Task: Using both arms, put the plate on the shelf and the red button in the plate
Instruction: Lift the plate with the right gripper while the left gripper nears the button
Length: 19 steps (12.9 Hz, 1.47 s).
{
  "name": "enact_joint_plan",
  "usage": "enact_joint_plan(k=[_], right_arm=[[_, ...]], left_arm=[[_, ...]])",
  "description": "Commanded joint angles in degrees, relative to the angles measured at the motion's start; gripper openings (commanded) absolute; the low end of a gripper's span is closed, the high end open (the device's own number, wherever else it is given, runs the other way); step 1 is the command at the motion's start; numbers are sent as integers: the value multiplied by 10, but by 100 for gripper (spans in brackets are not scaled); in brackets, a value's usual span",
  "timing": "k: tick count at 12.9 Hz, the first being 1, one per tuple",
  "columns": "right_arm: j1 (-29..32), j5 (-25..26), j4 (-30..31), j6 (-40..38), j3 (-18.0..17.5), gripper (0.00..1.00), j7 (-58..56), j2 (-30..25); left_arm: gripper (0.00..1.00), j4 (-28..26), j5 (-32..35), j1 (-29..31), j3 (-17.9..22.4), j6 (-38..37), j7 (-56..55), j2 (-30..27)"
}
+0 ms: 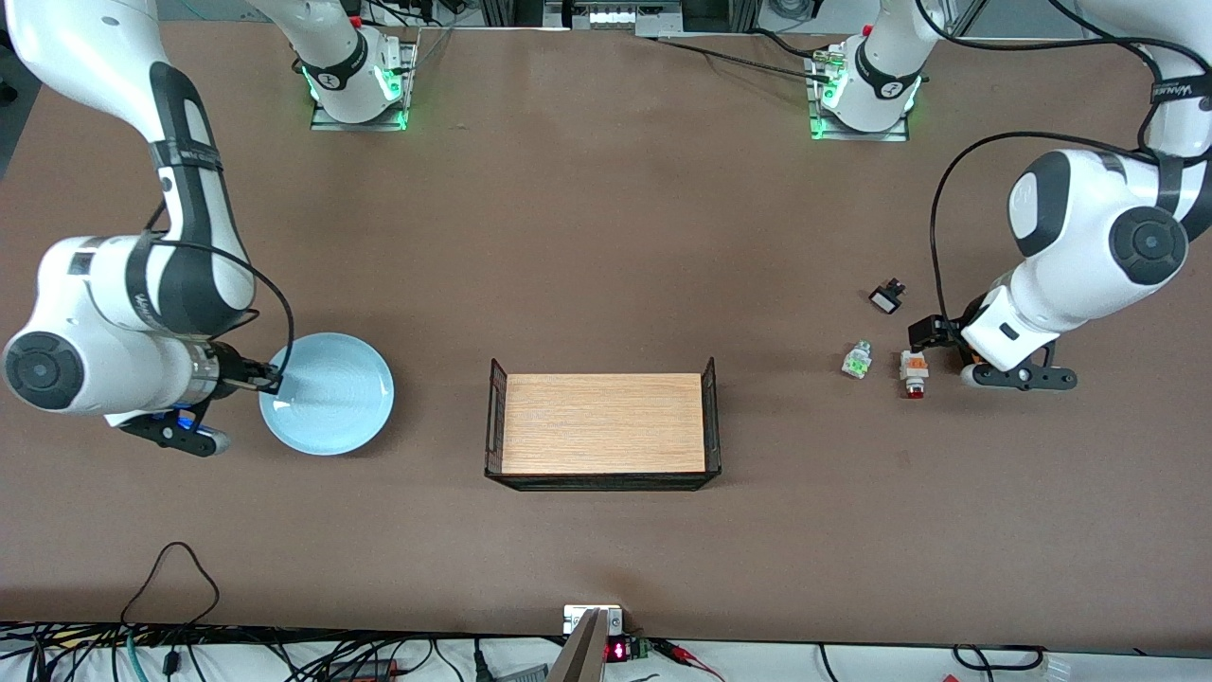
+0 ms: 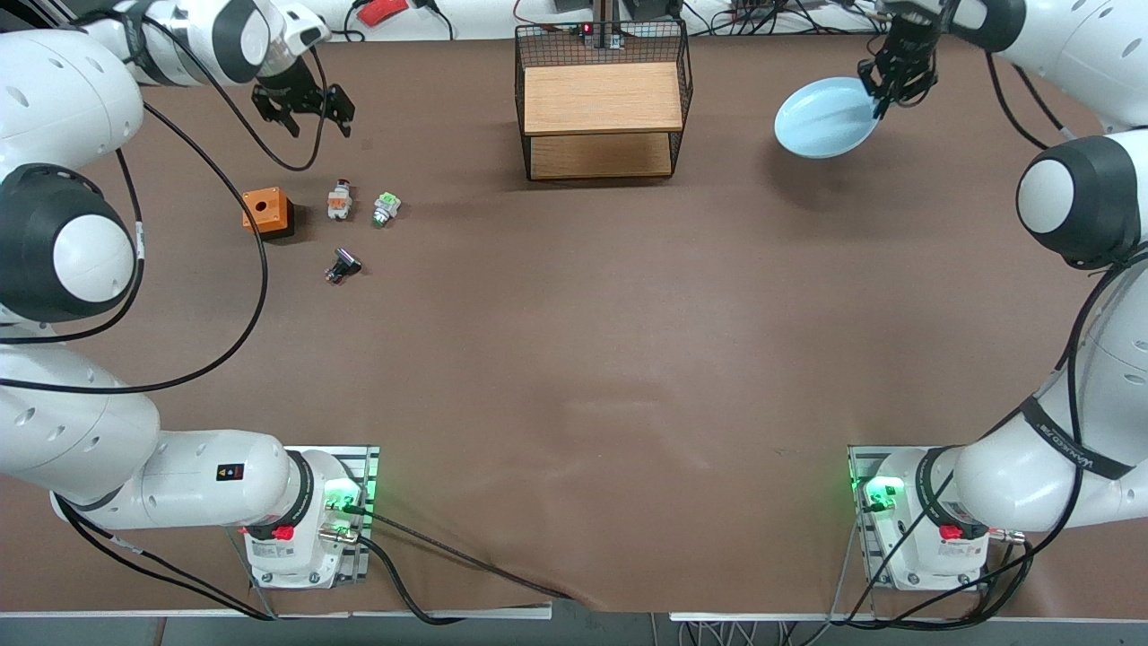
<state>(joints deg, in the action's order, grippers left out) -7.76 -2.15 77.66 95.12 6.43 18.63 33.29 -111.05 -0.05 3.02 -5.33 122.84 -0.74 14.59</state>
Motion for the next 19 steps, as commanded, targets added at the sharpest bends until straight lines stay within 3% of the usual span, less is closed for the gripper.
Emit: enact_joint_plan(k=[1,7,14,19], right_arm=[[4,12,-50,-74,6,1,-19,4],[-8,21,-138,-173,-3,2,-27,-21],[-78,20,-153,-177,-2,1,-28,-76],[-141,-15,-167,-139,-4,0,130,-76]], left_arm=[[100,0,1,5,0,26,14,30],[100,0,1,25,1,105,68,96],[100,0,2,26,5,117,66,134],[100,0,2,34,5,117,68,150]])
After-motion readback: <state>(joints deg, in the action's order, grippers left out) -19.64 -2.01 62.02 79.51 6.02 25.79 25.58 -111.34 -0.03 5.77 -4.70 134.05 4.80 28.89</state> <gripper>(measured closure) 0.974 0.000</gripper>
